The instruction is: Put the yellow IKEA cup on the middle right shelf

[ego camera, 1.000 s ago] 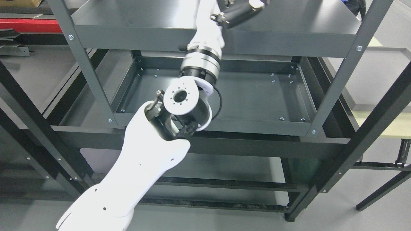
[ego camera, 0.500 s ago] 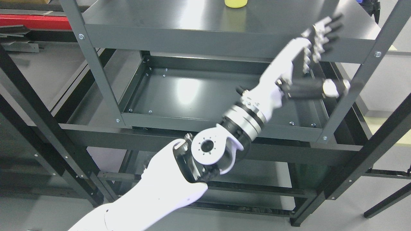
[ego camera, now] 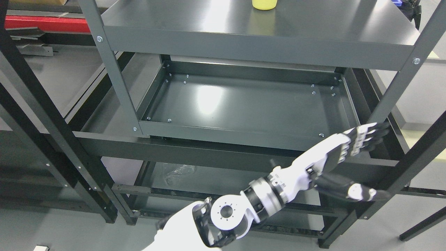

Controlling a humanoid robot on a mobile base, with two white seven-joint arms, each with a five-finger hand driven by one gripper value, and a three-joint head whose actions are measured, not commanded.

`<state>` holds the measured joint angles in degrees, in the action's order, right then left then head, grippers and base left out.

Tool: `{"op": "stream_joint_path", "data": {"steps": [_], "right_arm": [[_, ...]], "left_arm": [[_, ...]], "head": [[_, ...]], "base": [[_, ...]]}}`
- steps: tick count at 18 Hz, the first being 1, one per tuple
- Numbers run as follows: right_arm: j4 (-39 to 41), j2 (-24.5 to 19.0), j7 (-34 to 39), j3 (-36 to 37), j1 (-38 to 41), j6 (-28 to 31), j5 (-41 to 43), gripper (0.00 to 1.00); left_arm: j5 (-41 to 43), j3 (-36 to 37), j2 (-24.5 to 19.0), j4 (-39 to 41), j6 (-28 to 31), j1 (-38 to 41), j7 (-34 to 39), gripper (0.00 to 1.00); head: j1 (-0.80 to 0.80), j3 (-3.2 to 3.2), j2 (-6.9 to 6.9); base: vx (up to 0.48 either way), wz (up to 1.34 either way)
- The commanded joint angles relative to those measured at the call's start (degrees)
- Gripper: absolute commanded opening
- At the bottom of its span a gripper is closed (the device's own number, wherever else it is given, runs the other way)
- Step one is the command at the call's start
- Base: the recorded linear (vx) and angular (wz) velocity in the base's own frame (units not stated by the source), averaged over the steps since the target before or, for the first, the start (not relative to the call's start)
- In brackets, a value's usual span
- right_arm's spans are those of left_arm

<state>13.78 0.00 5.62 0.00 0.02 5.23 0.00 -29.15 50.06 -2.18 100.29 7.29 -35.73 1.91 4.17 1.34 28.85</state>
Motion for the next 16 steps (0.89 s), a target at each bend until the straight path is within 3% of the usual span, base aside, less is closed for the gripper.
{"op": "stream_joint_path", "data": {"steps": [1,4,7,16], "right_arm": [[-0.07,1.0,-12.3,-0.97,0.6,0.04,1.41,0.99],[-0.07,1.0,-12.3,-0.97,0.6,0.04,1.41,0.99],[0.02,1.0,-12.3,-0.97,0.6,0.04,1.41,0.99],[0.02,1.0,-12.3,-0.97,0.6,0.04,1.41,0.99]], "left_arm": [[7.96,-15.65,-1.87,-3.25,-1.48,14.79,-0.33,0.99],[10.23,-31.54,1.18,-7.54,-1.83,17.1,-0.68,0.98],[15.51,-41.6,1.18,-9.14,-1.84,17.71,-0.68,0.98],[15.97,-43.91,0.07,-6.33,-1.31,22.02,-2.35,0.97]], "head": [[0.0,0.0,0.0],[0.0,0.0,0.0],[0.0,0.0,0.0],[0.0,0.0,0.0]], "base": [[-0.044,-0.04],[-0.021,-0.01],[0.008,0.0],[0.0,0.0]]}}
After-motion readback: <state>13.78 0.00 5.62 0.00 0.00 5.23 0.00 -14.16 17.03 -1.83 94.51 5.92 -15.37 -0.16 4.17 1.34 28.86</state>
